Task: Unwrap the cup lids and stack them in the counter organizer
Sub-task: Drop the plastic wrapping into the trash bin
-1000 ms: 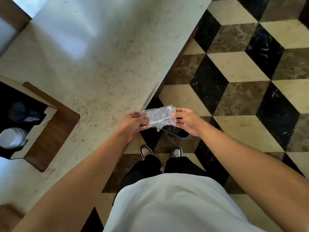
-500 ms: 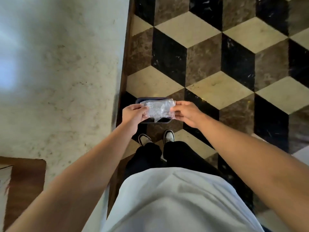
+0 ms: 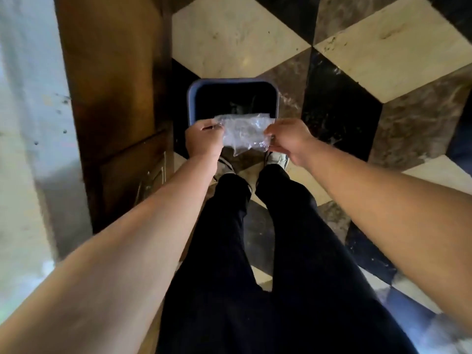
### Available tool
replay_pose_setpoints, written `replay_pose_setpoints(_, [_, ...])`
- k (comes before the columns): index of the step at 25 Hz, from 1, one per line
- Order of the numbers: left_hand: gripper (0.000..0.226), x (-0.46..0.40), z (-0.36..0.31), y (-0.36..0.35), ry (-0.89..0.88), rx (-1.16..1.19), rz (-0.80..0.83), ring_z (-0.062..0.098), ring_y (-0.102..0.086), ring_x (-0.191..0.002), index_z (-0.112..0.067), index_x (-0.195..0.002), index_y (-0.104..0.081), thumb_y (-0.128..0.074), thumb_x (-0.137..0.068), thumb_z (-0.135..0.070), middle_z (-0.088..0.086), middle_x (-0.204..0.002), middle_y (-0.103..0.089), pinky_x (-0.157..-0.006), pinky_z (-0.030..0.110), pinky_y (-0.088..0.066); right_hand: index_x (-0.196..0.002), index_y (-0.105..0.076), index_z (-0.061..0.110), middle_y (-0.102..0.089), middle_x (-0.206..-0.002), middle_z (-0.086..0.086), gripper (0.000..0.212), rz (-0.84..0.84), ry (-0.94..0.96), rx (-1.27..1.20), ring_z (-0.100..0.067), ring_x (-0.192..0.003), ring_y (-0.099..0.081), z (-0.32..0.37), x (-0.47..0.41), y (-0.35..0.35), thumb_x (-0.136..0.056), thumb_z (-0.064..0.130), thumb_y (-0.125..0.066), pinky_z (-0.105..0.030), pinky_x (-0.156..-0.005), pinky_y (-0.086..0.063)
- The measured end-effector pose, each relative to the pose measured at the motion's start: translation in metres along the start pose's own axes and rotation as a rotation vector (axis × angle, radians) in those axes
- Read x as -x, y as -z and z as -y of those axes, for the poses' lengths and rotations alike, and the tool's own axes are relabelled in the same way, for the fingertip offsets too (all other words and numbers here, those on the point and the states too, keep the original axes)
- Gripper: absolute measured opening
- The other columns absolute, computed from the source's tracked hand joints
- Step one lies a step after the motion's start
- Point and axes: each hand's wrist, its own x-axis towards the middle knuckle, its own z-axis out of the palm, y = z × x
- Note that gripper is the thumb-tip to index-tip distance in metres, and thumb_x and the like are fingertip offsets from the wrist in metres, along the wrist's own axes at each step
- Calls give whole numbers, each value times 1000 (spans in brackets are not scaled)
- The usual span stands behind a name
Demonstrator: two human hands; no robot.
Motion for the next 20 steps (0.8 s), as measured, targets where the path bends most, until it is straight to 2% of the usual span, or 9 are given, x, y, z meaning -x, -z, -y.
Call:
replay_pose_setpoints(2, [17,-46,17,-22,27,22,-21,29,-71,-93,-9,-106,-72,-65,-91,-3,11,-96,-71,-91,49,-59,-88,-64,10,-68,-98,-13,8,15,8,55,-24,-82,-66,-7,-50,-13,-92,3,-62,-40,-80,-63])
replay_pose_setpoints(4, [16,-78,25,-34,37,26,-10,25,-69,-84,-8,-107,-71,-66,-92,-4,13,-94,-72,-89,50,-60,-81,-59,13,-63,-93,-12,12,6,52,153,-23,-84,-61,-12,-80,-26,-92,8,-59,-44,-87,-59])
replay_pose_setpoints(7, [19,-136,43,-58,20,-32,-20,32,-71,-99,-7,-110,-71,-69,-91,-8,18,-108,-73,-92,46,-59,-73,-53,17,-58,-79,-6,19,-2,53,229,-23,-82,-59,-19,-139,-47,-91,11,-56,-41,-82,-59])
replay_pose_setpoints(9, [22,-168,51,-70,-1,-82,-9,29,-71,-101,-9,-114,-70,-69,-93,-10,15,-110,-73,-92,43,-60,-81,-56,12,-62,-89,-11,8,33,43,249,-28,-88,-64,-20,-172,-58,-89,9,-55,-42,-81,-58])
replay_pose_setpoints(10, [21,-181,54,-76,-12,-109,-1,26,-71,-100,-10,-115,-69,-67,-94,-10,12,-110,-72,-91,42,-60,-86,-58,11,-66,-96,-15,2,27,29,215,-30,-93,-67,-20,-186,-61,-86,9,-56,-45,-87,-60])
replay_pose_setpoints(11, [20,-192,57,-80,-26,-137,8,23,-71,-98,-11,-114,-69,-65,-95,-11,9,-108,-72,-90,42,-60,-90,-59,10,-69,-102,-17,5,11,11,164,-32,-96,-69,-22,-197,-64,-85,11,-58,-49,-90,-60])
replay_pose_setpoints(16, [21,-230,73,-98,-125,-402,100,23,-68,-100,-13,-115,-70,-61,-98,-20,7,-110,-72,-93,42,-58,-102,-69,9,-71,-92,-9,24,-48,7,187,-27,-85,-69,-30,-237,-67,-86,24,-60,-47,-89,-61])
replay_pose_setpoints(18, [24,-237,75,-100,-152,-485,115,25,-68,-102,-12,-118,-69,-59,-99,-22,9,-112,-71,-94,42,-57,-91,-64,15,-64,-84,-3,11,-16,21,193,-19,-77,-63,-31,-243,-67,-89,24,-60,-41,-89,-59])
replay_pose_setpoints(20, [30,-241,74,-100,-126,-489,111,26,-66,-103,-9,-122,-67,-58,-99,-26,10,-114,-69,-95,44,-56,-88,-61,18,-59,-80,1,10,-9,42,199,-14,-71,-57,-31,-245,-66,-91,27,-60,-38,-79,-55])
